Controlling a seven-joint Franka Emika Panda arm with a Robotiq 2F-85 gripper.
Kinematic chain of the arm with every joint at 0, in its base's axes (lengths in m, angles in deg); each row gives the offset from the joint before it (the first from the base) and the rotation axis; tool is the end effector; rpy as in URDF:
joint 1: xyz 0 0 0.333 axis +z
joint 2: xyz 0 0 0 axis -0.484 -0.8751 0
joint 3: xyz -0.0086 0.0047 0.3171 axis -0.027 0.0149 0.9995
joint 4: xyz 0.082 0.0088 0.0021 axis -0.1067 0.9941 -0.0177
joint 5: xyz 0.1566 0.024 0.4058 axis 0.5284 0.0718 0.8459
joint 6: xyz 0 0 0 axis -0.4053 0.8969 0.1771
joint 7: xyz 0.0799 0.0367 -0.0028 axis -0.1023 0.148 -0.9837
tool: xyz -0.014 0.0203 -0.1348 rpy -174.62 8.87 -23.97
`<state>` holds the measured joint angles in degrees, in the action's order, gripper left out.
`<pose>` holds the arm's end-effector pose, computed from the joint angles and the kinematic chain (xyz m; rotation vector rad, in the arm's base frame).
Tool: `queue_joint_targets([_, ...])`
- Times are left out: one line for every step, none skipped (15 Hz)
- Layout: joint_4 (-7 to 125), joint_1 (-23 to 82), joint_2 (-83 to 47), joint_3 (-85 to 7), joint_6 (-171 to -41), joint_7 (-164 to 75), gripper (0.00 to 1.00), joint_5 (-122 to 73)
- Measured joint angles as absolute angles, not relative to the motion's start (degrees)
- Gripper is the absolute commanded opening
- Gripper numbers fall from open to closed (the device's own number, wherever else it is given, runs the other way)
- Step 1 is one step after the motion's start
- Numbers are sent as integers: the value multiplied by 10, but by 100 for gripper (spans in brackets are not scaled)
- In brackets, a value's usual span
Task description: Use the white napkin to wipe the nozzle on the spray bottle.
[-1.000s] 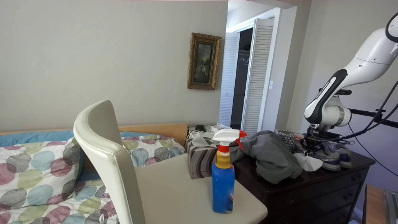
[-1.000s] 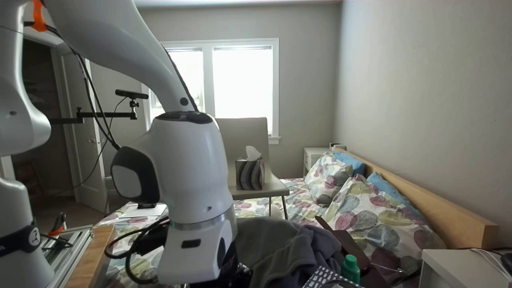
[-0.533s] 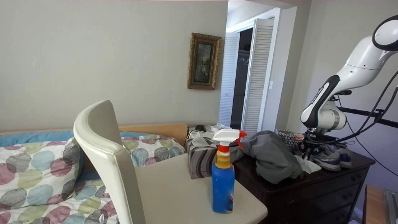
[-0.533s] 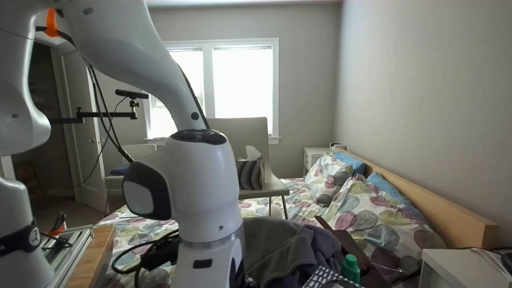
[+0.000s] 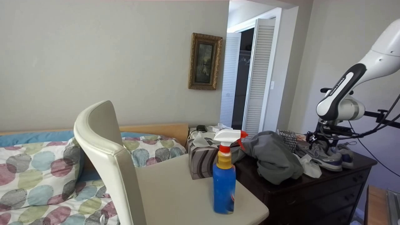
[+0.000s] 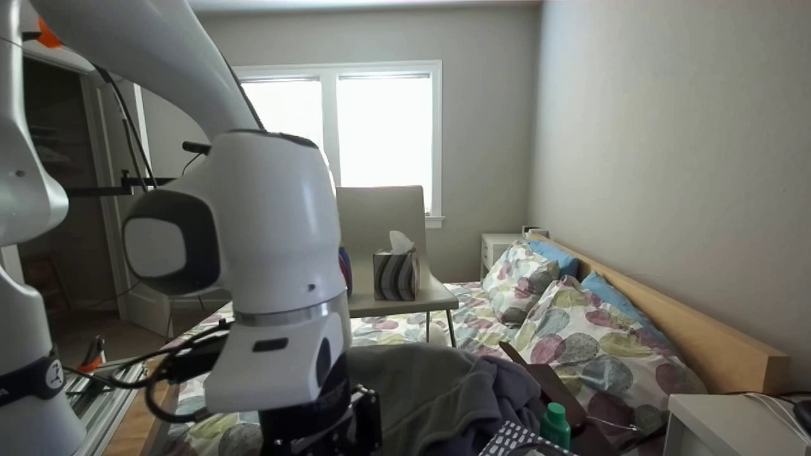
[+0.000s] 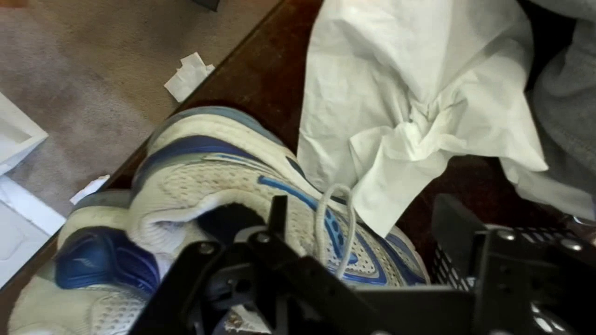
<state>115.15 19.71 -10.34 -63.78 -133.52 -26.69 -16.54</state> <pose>0.3638 -0.3018 0.1517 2.6118 -1.6345 0.1572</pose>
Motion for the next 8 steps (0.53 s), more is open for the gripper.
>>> queue_joint_targets([1168,213,-77,-667,-1325,-259,100,-213])
queue_joint_targets([1182,224,-53,-690,-1318,-253,100,-258])
queue_joint_targets([1193,229,-30,-707,-1311,-246,100,-302])
queue_joint_targets([1203,229,-8,-719,-1304,-236,100,-346])
queue_joint_targets([1212,224,16,-724,-1295,-224,100,-390])
queue_joint_targets([1220,216,42,-724,-1283,-213,100,-434])
queue_joint_targets([1231,194,70,-710,-1274,-217,100,-458])
queue_joint_targets([1240,167,94,-689,-1268,-228,100,-466])
